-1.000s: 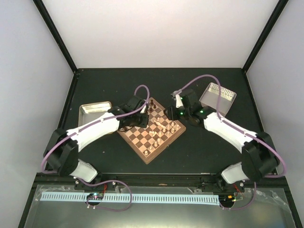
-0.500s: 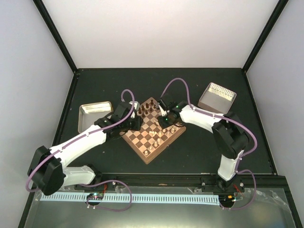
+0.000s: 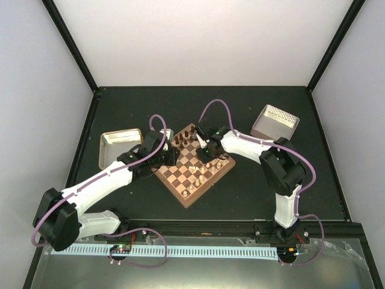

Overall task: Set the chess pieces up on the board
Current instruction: Pick up the chess piece from the chessboard.

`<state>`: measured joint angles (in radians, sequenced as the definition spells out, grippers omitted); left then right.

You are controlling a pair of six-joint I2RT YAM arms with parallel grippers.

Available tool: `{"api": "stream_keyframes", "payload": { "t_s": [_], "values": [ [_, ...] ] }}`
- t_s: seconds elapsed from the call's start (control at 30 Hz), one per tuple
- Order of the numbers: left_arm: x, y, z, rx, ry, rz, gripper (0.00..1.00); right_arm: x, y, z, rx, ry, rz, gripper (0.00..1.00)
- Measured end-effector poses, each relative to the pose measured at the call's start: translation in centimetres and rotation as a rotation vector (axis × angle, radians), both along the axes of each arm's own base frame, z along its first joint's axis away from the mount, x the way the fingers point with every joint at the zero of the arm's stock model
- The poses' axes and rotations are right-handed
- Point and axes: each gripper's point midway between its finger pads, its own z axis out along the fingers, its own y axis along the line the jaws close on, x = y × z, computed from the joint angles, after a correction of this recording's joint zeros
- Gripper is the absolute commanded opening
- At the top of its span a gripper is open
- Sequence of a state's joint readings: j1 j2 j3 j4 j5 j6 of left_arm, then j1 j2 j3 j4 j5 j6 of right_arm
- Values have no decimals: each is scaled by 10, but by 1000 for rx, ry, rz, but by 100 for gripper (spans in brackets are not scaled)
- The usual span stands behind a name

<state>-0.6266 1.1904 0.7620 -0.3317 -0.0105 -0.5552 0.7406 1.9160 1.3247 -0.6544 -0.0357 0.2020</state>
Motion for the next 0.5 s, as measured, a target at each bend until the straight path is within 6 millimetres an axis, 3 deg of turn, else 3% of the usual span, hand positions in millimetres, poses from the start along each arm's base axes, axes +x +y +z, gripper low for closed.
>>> {"api": "stream_keyframes", "payload": {
  "t_s": [0.27,0.5],
  "values": [
    [1,1,6,-21,-15,8,31,3,2,0,-18,-19,31,6],
    [-1,7,11,-69,-39,42,37,5,8,2,7,-65,69,1]
  ]
}}
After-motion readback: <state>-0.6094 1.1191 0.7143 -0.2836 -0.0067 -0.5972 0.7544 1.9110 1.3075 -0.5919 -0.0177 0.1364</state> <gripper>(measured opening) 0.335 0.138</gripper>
